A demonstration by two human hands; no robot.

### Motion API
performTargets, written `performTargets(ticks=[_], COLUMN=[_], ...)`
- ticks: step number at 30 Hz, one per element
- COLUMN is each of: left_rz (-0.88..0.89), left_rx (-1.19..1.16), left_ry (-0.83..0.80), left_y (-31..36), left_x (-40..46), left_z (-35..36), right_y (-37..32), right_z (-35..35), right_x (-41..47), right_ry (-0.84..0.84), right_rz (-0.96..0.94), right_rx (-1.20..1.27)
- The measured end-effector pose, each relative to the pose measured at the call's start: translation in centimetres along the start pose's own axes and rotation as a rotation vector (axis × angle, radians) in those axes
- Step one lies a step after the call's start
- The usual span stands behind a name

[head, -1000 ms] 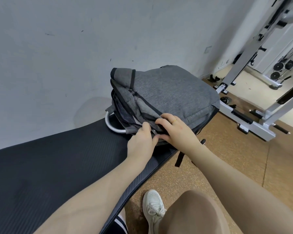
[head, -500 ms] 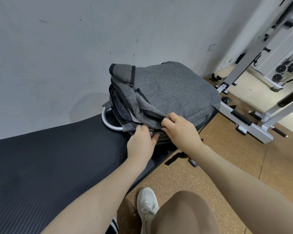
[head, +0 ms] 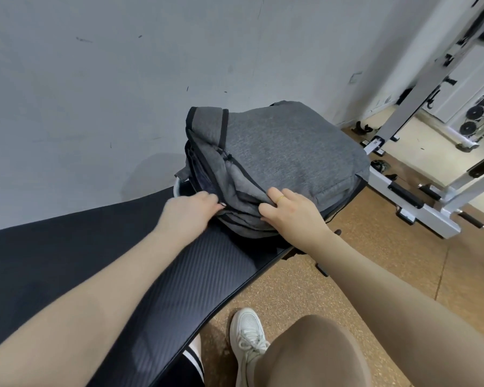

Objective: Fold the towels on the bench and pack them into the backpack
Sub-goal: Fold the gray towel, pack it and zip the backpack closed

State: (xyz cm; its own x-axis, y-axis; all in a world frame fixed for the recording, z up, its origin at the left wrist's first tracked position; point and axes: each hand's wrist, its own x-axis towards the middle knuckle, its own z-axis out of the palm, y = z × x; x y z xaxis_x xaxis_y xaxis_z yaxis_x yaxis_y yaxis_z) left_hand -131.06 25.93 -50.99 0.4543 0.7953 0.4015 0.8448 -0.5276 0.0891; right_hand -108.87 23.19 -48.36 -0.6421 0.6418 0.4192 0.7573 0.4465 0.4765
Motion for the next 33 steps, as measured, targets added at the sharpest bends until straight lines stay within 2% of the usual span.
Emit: performTargets(ticks=[3, 5, 8, 9, 12, 17, 20, 22, 24, 26, 28, 31, 33], left_rz=[0.006, 0.025, 0.061, 0.039, -0.043, -0.087, -0.130, -0.138, -0.144, -0.160, -0.158, -0.184, -0.271], left_rx=[0.028, 0.009, -0.175, -0.212, -0.366, -0.316, -0.420, -0.477, -0.499, -0.487, -0.434, -0.397, -0.393], left_ry=[-0.027, 0.027, -0.033, -0.117, -0.156, -0.102, -0.079, -0.047, -0.028, -0.042, -0.053, -0.023, 0.003], left_y=[-1.6, -1.0, 1.6, 2.4, 3.6, 2.7, 2.5, 2.6, 2.6, 2.3, 2.1, 2.2, 1.8], left_x=[-0.5, -0.1, -1.1, -1.2, -0.8, -0.8, -1.2, -1.4, -1.8, -2.3, -2.8, -2.7, -2.2], left_z=[-0.1, -0.6, -0.5, -0.7, -1.5, -1.4, -1.4, -1.0, -0.9, -0.8, -0.6, -0.7, -1.2], right_y=[0.2, 0.8, 1.0, 0.5, -2.0, -4.3, -4.6, -4.7, -4.9, -5.1, -5.1, -4.2, -3.6], right_z=[-1.2, -2.2, -4.3, -5.1, -6.1, -4.4, -3.9, -3.8, -3.8, -3.8, -4.2, -4.1, -4.2], right_x=[-1.0, -1.8, -3.3, -3.3, -1.5, 1.3, 1.8, 2.6, 3.5, 4.1, 4.5, 4.3, 3.7], right_ry=[-0.094, -0.128, -0.204, -0.219, -0.200, -0.149, -0.063, -0.141, -0.305, -0.416, -0.445, -0.433, -0.381], right_rz=[0.022, 0.046, 0.190, 0.245, 0.265, 0.239, 0.191, 0.185, 0.227, 0.284, 0.321, 0.319, 0.346], right_rx=[0.027, 0.062, 0.044, 0.011, -0.014, -0.019, -0.049, -0.073, -0.072, -0.033, 0.020, 0.188, 0.298])
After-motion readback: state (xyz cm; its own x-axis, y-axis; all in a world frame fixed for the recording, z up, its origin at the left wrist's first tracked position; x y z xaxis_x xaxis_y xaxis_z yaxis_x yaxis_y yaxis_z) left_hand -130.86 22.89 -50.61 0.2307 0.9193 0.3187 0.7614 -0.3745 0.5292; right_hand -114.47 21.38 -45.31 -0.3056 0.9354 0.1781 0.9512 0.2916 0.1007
